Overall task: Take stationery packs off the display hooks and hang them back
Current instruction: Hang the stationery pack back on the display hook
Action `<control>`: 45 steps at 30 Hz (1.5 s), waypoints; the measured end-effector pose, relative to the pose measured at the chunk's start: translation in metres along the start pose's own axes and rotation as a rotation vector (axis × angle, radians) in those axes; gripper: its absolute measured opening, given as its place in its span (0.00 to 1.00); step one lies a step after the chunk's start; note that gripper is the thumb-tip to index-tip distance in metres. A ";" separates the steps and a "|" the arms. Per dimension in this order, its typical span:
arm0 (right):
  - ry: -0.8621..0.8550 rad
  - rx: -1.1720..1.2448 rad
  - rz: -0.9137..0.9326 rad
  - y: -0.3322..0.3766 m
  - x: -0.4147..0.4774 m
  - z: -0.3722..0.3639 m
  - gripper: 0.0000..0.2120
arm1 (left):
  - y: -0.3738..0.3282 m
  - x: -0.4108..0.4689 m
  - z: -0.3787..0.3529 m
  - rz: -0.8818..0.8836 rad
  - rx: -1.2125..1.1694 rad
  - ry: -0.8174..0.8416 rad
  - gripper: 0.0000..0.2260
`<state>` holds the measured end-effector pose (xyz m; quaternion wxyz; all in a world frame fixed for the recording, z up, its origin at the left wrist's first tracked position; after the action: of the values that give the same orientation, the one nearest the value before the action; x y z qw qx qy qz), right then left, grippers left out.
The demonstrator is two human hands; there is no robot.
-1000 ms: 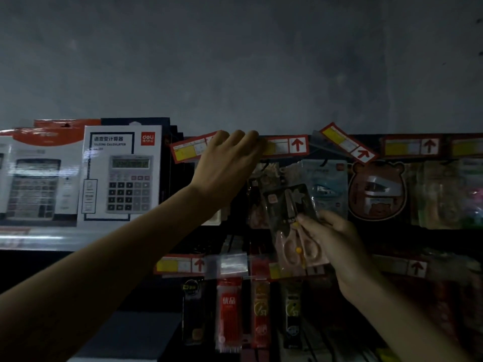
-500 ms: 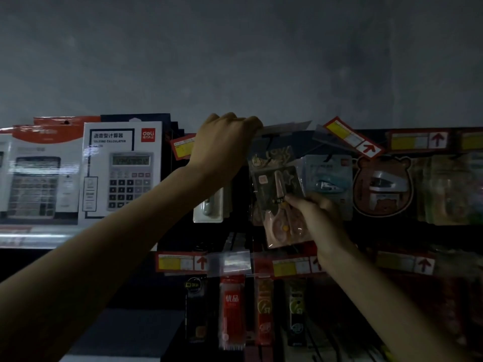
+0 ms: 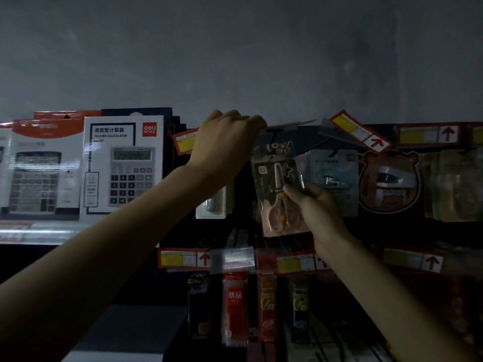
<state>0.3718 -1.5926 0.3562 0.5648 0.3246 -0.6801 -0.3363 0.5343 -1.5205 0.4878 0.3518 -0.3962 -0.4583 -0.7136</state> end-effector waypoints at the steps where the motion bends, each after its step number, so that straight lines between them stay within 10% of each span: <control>1: 0.008 -0.010 -0.009 -0.002 -0.001 0.000 0.07 | 0.000 -0.001 0.000 0.001 -0.009 0.008 0.12; 9: 0.020 -0.098 0.002 -0.006 -0.006 0.012 0.10 | -0.016 -0.056 0.002 0.098 -0.137 -0.010 0.15; 15: 0.027 -0.225 0.050 -0.011 -0.008 0.018 0.07 | -0.039 -0.114 -0.040 0.284 -0.358 0.267 0.23; 24: -0.266 -0.985 0.520 0.021 -0.040 0.012 0.15 | -0.045 -0.128 -0.084 0.421 -0.504 0.416 0.28; 28: -0.174 -1.164 0.748 0.042 -0.047 -0.014 0.21 | -0.050 -0.114 -0.074 0.309 -0.343 0.286 0.31; 45: 0.077 -1.763 0.552 0.036 0.022 -0.045 0.33 | -0.028 -0.059 -0.128 0.222 0.115 0.480 0.34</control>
<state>0.4108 -1.5944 0.4043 0.6899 -0.3852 -0.2123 -0.5750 0.5044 -1.6221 0.3912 0.5484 -0.2430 -0.3552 -0.7170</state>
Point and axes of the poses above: each hand's wrist, its own x-axis towards the middle knuckle, its own z-axis out of the back of the hand, y = z × x, the point moved 7 cm from there along x, towards the middle knuckle, and after that the axes turned 4 degrees about y, right-handed, at the moved point
